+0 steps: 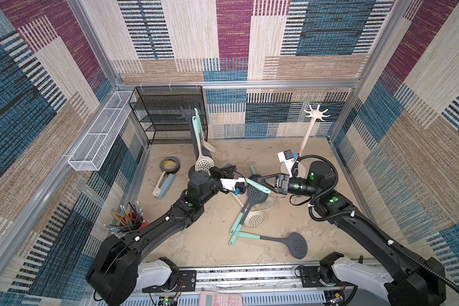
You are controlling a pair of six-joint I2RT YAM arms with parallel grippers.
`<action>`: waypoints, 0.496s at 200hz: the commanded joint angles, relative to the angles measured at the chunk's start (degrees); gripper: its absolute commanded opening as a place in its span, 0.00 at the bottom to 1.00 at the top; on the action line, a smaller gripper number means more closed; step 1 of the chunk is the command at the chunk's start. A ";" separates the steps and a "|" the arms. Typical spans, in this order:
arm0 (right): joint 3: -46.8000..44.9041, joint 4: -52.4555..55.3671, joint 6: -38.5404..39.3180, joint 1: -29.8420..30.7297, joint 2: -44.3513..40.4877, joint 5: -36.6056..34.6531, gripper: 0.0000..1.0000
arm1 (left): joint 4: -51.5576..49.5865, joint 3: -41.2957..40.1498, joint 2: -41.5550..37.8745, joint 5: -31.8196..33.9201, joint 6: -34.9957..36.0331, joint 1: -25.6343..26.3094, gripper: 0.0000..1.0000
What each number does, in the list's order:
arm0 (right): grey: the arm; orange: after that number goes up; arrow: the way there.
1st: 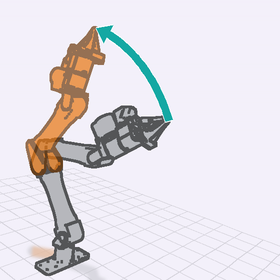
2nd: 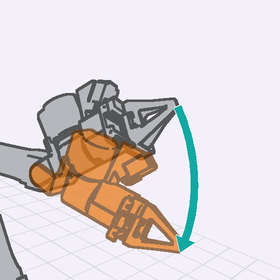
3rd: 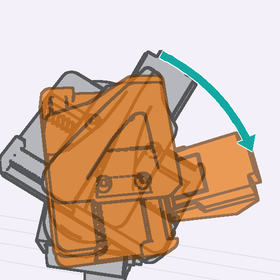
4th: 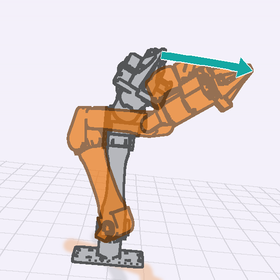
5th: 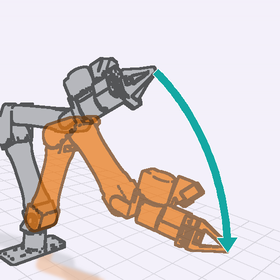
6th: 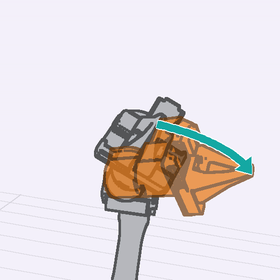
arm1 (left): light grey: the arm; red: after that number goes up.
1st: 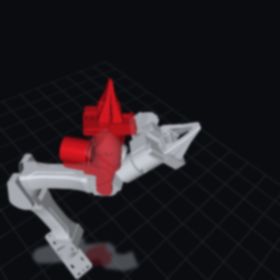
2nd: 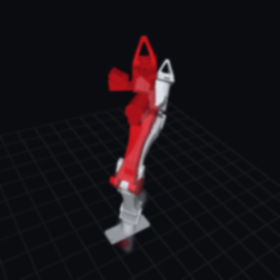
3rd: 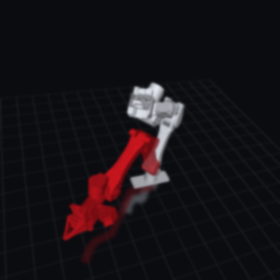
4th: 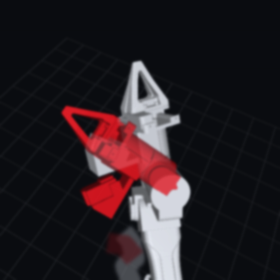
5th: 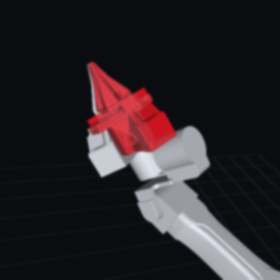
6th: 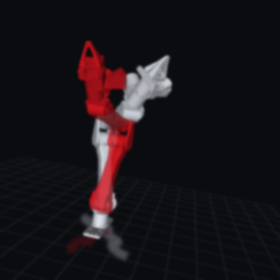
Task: Hang the skimmer on the kitchen utensil rack
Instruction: Pick up the skimmer from the center of the board.
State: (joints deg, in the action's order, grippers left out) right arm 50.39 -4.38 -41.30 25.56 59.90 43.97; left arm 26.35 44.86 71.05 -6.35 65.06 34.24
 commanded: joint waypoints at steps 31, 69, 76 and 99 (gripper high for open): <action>0.79 -2.44 13.60 0.01 -4.59 -13.51 0.74 | -27.79 11.13 -1.52 -3.78 -26.82 -0.21 0.00; -1.14 -5.97 20.05 0.01 -5.40 -17.45 0.75 | -39.64 16.16 0.13 -12.99 -39.04 -0.33 0.00; -1.75 -7.12 21.13 -0.05 -5.43 -17.07 0.74 | -39.42 15.77 -0.40 -14.84 -40.68 -0.44 0.00; -3.31 -9.39 24.57 0.01 -5.59 -16.85 0.74 | -37.14 14.32 -2.25 -22.27 -46.99 -3.56 0.00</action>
State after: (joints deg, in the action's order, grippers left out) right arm 48.25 -8.45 -22.46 25.54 54.65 28.23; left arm -9.56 59.81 70.46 -18.31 29.28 33.28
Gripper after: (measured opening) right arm 0.745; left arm 0.108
